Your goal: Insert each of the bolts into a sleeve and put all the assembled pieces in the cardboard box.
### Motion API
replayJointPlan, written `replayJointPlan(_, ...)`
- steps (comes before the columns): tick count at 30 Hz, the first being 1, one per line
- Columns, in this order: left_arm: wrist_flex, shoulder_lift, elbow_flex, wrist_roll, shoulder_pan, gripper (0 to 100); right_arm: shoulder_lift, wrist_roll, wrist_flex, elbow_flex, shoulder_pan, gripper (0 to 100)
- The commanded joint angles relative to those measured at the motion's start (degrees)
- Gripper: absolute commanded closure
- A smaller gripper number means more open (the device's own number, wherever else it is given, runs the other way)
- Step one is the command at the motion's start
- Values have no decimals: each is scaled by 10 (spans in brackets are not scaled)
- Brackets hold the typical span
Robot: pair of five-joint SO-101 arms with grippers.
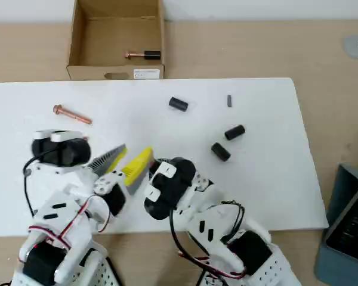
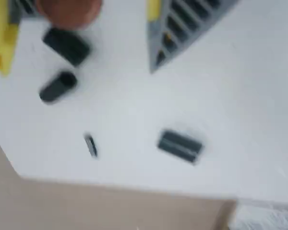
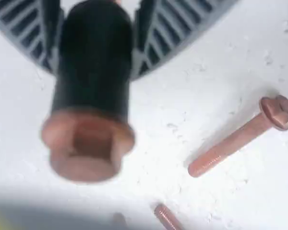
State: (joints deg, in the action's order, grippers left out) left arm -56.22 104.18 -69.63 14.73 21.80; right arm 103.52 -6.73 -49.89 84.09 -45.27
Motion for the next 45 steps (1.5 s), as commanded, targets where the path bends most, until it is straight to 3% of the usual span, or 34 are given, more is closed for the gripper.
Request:
replayJointPlan(1, 3, 2, 40, -27, -32, 849, 69, 26, 16, -7, 46, 989)
replayJointPlan(5, 3, 3, 50, -76, -79, 1000, 65, 45, 14, -5, 116, 989)
replayJointPlan(14, -18, 3, -66, -197, -209, 998, 64, 75, -76, -10, 281, 989)
replayJointPlan(21, -15, 3, -176, -222, -287, 998, 19, 72, -101, -62, 295, 989)
replayJointPlan(27, -15, 3, -223, -223, -289, 998, -174, 74, -80, -172, 295, 989)
replayJointPlan(45, -14, 4, -257, -219, -287, 998, -820, 75, 25, -680, 280, 989)
